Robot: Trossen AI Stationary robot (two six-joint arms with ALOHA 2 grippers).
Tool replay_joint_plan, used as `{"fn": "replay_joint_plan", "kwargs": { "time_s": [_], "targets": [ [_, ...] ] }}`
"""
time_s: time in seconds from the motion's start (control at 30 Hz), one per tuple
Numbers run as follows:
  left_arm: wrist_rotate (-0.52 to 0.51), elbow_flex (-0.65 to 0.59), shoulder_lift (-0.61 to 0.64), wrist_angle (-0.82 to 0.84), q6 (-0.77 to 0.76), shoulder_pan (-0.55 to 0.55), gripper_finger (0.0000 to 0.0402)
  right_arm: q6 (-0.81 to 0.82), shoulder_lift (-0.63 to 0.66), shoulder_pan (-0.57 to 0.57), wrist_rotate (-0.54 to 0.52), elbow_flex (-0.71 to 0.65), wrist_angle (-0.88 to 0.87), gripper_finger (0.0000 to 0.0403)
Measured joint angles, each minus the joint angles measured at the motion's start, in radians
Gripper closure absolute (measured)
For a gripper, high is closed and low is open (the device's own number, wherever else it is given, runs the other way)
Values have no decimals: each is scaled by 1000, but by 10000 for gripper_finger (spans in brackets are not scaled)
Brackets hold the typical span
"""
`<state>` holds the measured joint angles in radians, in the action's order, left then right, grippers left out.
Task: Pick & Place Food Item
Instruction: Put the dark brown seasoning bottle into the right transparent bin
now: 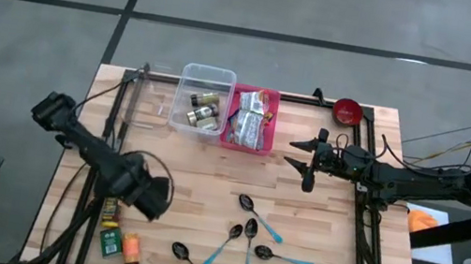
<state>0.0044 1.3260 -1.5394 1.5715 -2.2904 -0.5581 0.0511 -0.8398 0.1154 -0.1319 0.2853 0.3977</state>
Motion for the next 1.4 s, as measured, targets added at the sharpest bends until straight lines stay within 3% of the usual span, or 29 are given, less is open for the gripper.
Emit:
{"fn": "replay_joint_plan", "kwargs": {
  "time_s": [0.37,0.6,1.4],
  "targets": [
    [68,-126,0,-56,-179,-117,34,-1,0,0,0,0,0,168],
    [107,-236,1,-200,-123,-167,34,0,0,0,0,0,0,168],
    [190,-473,33,-401,-145,-221,34,0,0,0,0,0,0,168]
  ]
}}
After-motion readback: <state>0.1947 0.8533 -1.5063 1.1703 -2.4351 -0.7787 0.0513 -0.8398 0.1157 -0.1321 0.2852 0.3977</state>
